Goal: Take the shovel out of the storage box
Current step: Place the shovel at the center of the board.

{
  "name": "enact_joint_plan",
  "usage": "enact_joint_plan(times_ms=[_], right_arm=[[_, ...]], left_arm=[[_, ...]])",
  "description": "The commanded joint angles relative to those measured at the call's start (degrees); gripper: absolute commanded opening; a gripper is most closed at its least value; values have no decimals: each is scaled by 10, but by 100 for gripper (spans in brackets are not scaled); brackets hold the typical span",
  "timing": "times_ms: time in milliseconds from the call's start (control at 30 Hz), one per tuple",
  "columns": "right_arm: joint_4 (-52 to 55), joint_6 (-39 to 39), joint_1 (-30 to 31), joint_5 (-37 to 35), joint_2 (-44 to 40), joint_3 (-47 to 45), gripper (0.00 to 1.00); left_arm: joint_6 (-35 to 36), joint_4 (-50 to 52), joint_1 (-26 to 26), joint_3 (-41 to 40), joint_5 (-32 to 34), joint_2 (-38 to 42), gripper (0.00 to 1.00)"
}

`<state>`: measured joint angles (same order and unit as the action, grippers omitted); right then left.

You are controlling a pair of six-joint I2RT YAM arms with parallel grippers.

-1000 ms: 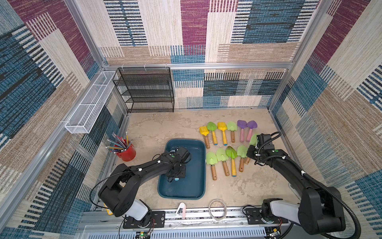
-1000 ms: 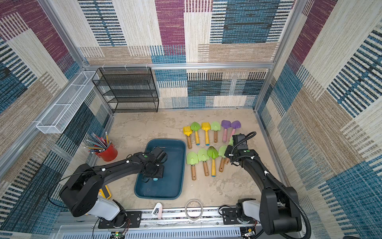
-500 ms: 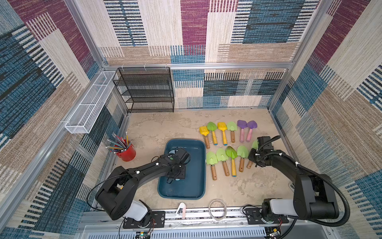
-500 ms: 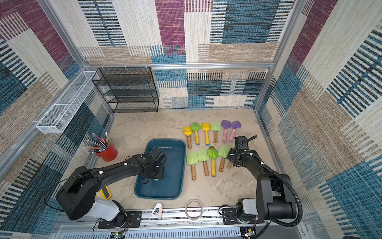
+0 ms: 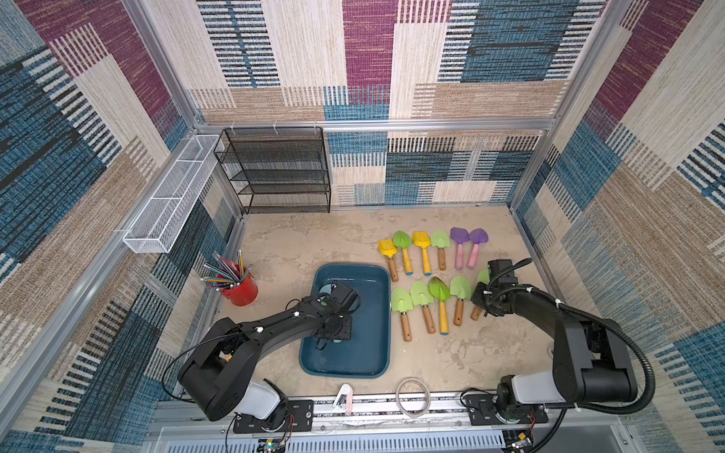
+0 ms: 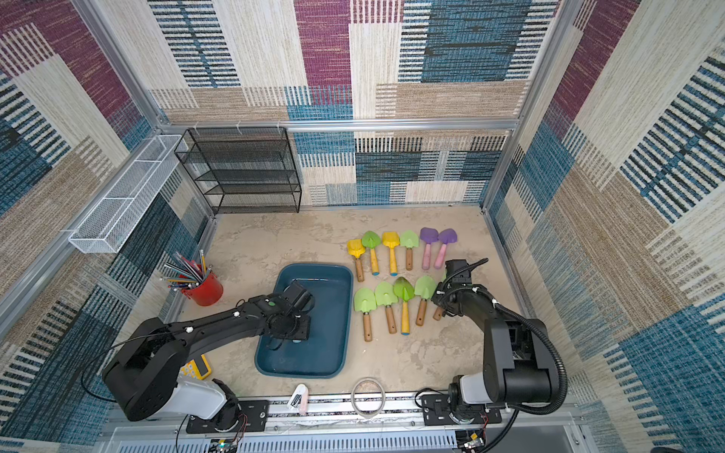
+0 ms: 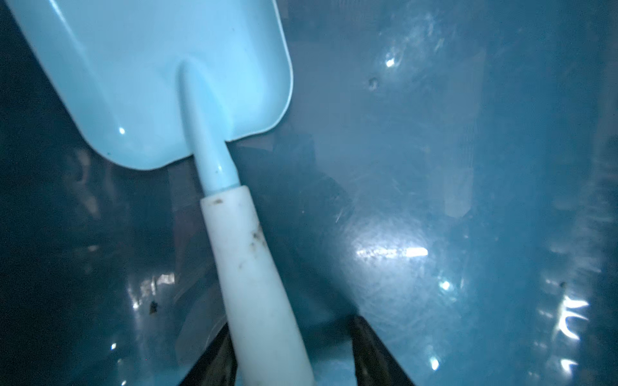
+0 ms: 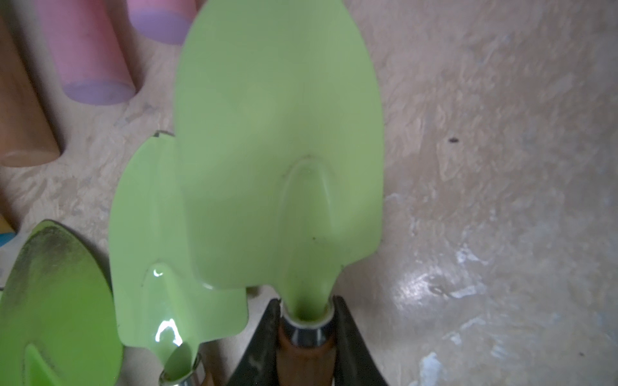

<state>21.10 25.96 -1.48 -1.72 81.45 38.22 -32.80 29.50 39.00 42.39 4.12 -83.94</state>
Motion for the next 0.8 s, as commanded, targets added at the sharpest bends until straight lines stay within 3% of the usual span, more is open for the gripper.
enact_joint_plan(times_ms=[0,367,767], right_arm=[[-8,1,-1,-16,2,-1,27],[-14,0,0,-5,-17,-7,38],[-22,12,2,46,-168,-23,43]], left_arm=[[10,12,0,-8,-26,-2,56],[8,20,0,-10,-17,4,56],[-3,31,0,4,-7,-24,51]])
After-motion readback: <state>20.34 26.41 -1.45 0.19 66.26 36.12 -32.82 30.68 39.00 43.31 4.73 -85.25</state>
